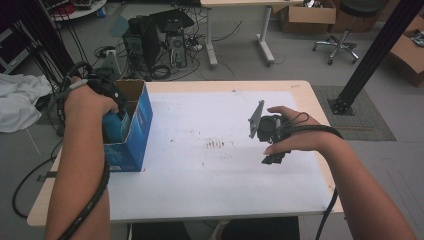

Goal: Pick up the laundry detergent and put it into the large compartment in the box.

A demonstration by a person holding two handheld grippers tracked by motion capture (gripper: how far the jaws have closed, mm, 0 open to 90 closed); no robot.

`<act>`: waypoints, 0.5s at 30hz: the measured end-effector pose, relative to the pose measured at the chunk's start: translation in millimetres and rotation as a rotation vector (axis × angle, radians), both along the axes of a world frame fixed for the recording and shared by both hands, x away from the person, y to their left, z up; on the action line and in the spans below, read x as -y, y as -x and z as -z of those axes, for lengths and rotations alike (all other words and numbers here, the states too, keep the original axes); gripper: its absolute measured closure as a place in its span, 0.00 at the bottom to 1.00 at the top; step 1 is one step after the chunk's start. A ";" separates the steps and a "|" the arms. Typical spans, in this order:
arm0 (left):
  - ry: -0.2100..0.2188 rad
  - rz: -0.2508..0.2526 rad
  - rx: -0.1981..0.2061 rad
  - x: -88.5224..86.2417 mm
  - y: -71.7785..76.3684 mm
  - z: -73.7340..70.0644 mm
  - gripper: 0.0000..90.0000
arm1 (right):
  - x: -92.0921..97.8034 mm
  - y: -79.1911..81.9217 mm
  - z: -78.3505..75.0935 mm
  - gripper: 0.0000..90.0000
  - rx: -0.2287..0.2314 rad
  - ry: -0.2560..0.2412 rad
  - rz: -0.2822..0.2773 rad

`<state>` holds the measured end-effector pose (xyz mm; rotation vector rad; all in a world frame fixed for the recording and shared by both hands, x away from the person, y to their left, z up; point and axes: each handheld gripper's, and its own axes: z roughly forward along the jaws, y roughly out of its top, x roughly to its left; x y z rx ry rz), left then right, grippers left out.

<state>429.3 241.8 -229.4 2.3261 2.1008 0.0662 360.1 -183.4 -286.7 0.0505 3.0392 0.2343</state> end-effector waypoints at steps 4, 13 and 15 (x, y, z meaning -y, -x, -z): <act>0.005 -0.005 -0.013 -0.5 -1.5 9.6 0.43 | 1.7 0.3 3.1 0.18 -0.004 -0.002 0.003; 0.016 -0.004 -0.030 -3.6 -3.0 27.4 0.43 | 0.7 -0.2 4.1 0.18 -0.007 -0.004 -0.004; 0.012 -0.001 -0.030 -3.9 -3.0 30.3 0.43 | 0.2 -0.1 4.6 0.18 -0.004 -0.003 -0.004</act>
